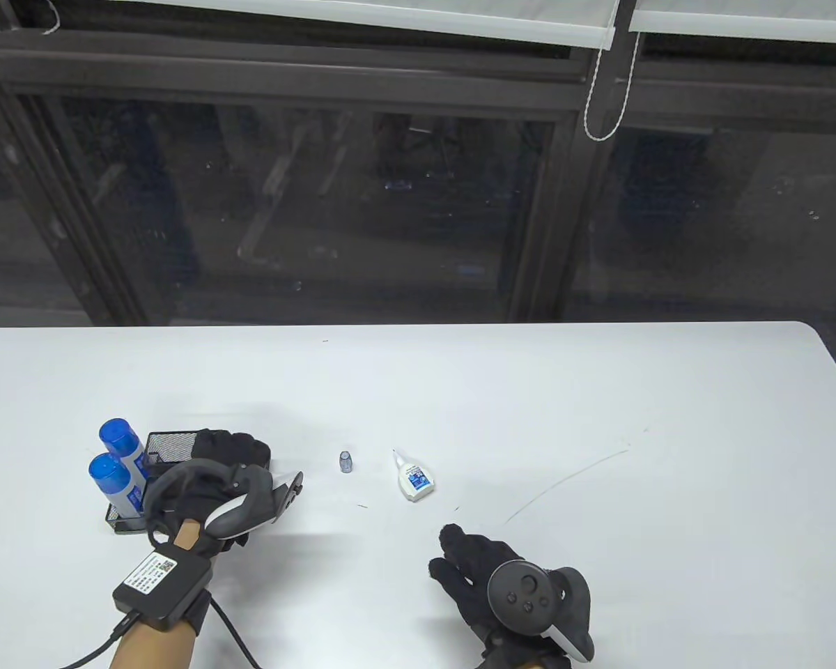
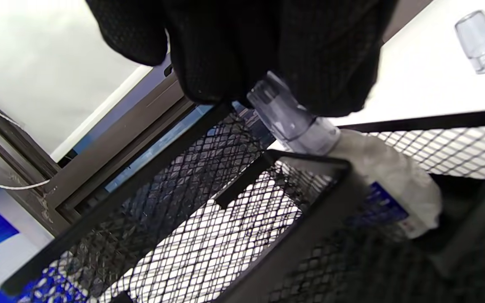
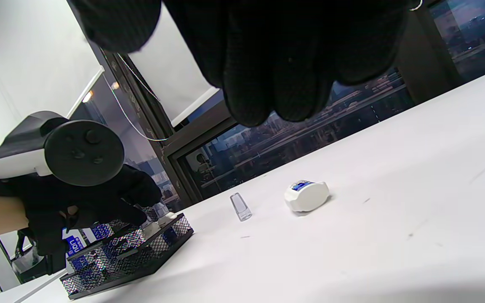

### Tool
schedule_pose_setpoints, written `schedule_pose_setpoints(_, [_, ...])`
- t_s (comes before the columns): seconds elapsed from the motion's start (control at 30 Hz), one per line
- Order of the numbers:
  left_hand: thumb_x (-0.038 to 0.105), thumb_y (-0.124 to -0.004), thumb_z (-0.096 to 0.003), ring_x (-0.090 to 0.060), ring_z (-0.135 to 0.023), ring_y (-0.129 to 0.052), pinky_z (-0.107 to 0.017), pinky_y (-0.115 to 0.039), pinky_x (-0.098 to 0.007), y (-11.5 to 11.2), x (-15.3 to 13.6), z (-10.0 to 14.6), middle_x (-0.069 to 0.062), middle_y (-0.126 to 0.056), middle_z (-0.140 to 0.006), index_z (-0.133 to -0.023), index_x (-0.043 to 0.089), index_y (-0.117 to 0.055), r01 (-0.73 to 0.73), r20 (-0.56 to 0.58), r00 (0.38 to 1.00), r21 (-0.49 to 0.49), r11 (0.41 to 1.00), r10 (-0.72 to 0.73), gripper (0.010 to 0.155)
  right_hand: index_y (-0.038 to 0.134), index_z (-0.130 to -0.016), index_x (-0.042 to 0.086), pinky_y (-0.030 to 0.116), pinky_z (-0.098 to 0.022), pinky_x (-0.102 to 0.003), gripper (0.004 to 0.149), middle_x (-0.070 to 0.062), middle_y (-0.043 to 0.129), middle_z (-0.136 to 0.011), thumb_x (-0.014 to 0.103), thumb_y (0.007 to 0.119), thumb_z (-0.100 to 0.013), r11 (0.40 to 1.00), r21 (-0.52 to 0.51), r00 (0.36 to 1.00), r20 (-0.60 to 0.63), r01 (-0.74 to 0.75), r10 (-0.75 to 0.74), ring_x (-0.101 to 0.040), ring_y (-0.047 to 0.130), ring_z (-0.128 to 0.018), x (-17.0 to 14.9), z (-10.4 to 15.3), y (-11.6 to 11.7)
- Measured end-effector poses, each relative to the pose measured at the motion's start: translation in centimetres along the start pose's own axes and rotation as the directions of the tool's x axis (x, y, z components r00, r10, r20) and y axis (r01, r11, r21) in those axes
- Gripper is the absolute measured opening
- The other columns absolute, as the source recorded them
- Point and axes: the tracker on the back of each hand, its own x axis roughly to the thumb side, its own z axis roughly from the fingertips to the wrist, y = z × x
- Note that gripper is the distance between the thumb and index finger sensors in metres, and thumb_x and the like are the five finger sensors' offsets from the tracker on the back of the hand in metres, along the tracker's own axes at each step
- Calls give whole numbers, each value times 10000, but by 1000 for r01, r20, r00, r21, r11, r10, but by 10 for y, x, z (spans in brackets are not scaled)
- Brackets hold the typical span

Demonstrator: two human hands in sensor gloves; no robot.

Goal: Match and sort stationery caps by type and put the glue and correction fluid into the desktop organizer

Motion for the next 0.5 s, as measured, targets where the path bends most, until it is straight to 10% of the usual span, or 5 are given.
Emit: schedule_pose_setpoints(0.5, [444,-904,-458,-152,-951,-913,-753,-679,-526,1,-2,1,144,-875,-976,-930,414,-743,7,-19,1000,-77,997,-8,500,785,-957,166,736,-599,-521,572,-90,934,-829,491,699,-494,1000,3,1000,3,4,-4,-321,918,-727,0,0,0])
